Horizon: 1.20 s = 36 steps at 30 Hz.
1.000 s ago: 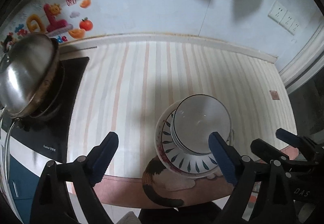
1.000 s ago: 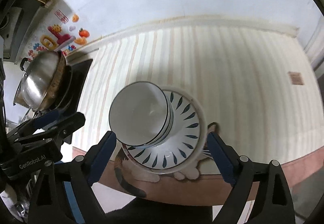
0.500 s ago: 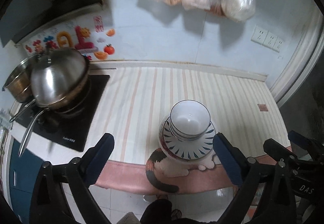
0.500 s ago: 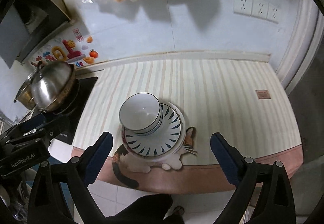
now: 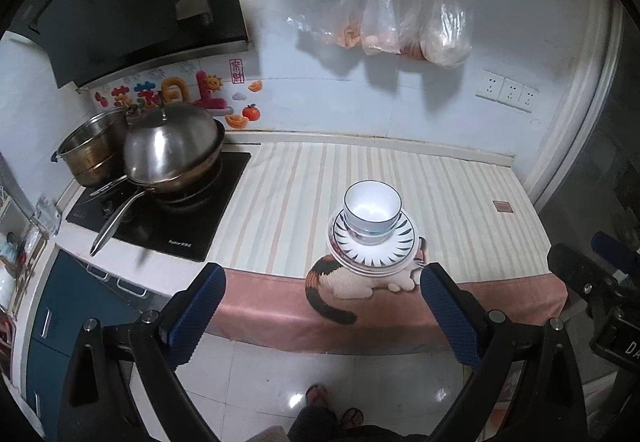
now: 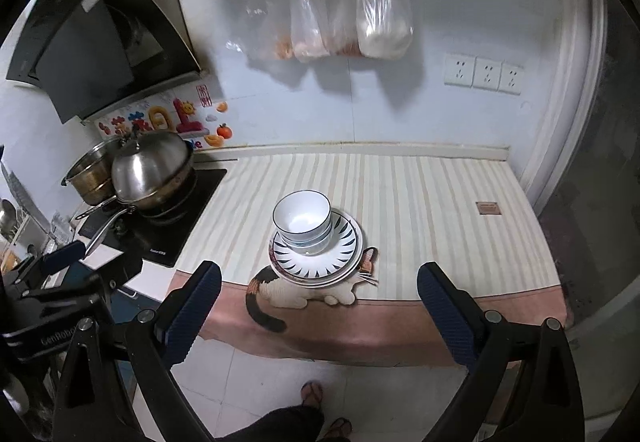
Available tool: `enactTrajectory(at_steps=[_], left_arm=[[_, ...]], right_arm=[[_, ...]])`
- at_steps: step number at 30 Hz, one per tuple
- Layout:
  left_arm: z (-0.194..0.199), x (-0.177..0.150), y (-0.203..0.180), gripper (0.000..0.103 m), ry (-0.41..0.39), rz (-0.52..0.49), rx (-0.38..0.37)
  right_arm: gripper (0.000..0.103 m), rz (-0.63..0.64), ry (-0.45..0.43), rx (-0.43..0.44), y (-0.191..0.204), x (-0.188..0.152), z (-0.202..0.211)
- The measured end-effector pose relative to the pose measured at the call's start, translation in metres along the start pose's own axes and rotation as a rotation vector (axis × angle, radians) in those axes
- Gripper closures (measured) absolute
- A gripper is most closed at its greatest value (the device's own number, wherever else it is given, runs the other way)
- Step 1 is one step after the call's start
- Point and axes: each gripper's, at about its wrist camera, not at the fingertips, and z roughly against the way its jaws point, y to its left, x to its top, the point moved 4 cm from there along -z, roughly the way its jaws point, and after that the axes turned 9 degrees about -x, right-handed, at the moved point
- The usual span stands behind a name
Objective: Organize plates and bowls
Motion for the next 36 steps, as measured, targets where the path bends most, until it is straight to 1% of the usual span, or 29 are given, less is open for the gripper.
enactTrajectory(at_steps=[5,8,12,18,26,36], left_arm=[[0.025,-0.008,0.003,0.003,-0.029,-0.003,-0.007],[0.040,-0.011,0.008,0.003,-0.046,-0.003,-0.018],[0.053,-0.015,0.013,0.003,-0.061,-0.010,-0.016],[0.060,-0.020,0.016,0.003,-0.067,-0.017,-0.007],[0.067,-0.027,0.025,0.003,-0.064,-0.012,-0.002],[0.064,-0.022,0.031,0.003,-0.064,-0.016,-0.006]], right_arm=[[0.002,0.012,-0.041,-0.021,0.009,-0.014,0.037],[0.002,0.008,-0.052,-0.030,0.014,-0.021,0.052],[0.002,-0.002,-0.055,-0.048,0.021,-0.027,0.064],[0.002,-0.014,-0.056,-0.061,0.028,-0.032,0.071],[0.002,-0.003,-0.065,-0.058,0.033,-0.031,0.072],[0.002,0.005,-0.068,-0.061,0.038,-0.031,0.071]])
